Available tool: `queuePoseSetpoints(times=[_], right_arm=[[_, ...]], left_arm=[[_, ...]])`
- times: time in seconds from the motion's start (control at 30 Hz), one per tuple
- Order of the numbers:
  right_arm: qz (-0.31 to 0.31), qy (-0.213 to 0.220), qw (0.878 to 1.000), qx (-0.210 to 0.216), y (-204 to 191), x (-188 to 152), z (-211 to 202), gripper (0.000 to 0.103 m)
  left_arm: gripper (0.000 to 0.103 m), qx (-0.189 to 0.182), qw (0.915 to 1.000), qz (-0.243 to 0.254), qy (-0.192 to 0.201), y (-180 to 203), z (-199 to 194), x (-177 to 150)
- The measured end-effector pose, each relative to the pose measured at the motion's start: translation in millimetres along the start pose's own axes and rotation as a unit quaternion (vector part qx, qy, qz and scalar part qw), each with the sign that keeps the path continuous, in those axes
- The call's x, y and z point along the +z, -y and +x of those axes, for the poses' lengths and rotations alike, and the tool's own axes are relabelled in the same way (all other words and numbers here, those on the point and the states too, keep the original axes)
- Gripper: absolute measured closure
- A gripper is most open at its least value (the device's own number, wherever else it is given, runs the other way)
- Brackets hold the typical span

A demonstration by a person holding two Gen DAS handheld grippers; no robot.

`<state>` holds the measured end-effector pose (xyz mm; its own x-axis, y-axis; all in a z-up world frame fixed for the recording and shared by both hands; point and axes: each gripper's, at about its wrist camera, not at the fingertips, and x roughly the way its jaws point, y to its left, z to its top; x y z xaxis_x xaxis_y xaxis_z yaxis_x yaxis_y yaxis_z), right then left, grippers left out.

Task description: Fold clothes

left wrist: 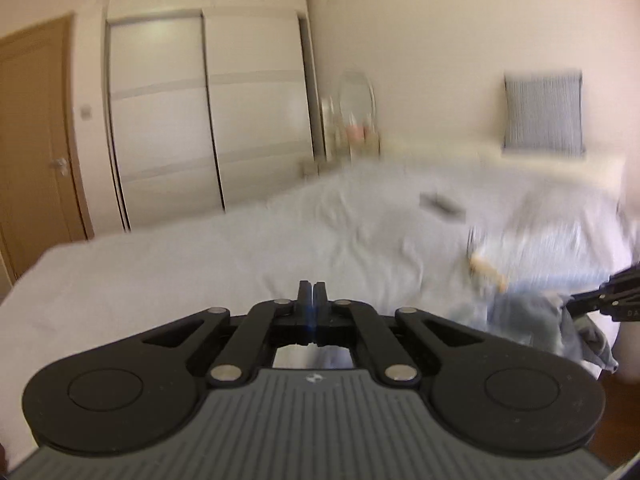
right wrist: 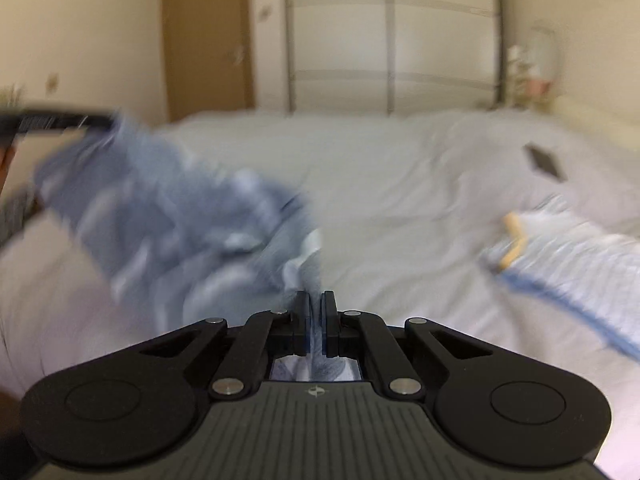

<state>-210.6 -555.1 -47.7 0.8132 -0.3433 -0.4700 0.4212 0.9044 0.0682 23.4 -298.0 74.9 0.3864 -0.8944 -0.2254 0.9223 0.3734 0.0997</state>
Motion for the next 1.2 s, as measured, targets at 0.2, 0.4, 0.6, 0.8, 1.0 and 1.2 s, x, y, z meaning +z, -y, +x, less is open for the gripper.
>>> queuePoseSetpoints(times=[0.2,0.4,0.6,0.8,1.0,1.2], right_arm=[[0.015,0.092,0.995,-0.022,8.2,33.5,-66.5,0.103],[0.009,0.063,0.996,-0.065,10.7,29.1,-35.6,0.094],[-0.081,-0.005,0.997,0.008,-30.6,-20.6,-22.5,0.045],[-0.168,-0.099,0.980,0.038,-67.7,-92.8,-3.0,0.042],[-0.213,-0.125,0.969,0.016,-79.1,-110.4,32.8,0.046],[-0.087,-0.139,0.985,0.045,-44.6,-75.2,29.0,0.096]], left_arm=[[0.103,0.017,0.9996,0.011,0.019,-6.6,-38.8,11.4],[0.081,-0.032,0.9926,0.088,-0.077,22.9,-15.3,-61.9],[0.068,-0.071,0.9607,0.226,-0.145,67.0,10.5,-138.6],[0.056,-0.081,0.9357,0.307,-0.155,75.8,25.7,-169.9],[0.082,-0.103,0.9205,0.335,-0.173,75.9,44.4,-189.2],[0.099,-0.154,0.9519,0.217,-0.152,52.8,24.9,-128.5]])
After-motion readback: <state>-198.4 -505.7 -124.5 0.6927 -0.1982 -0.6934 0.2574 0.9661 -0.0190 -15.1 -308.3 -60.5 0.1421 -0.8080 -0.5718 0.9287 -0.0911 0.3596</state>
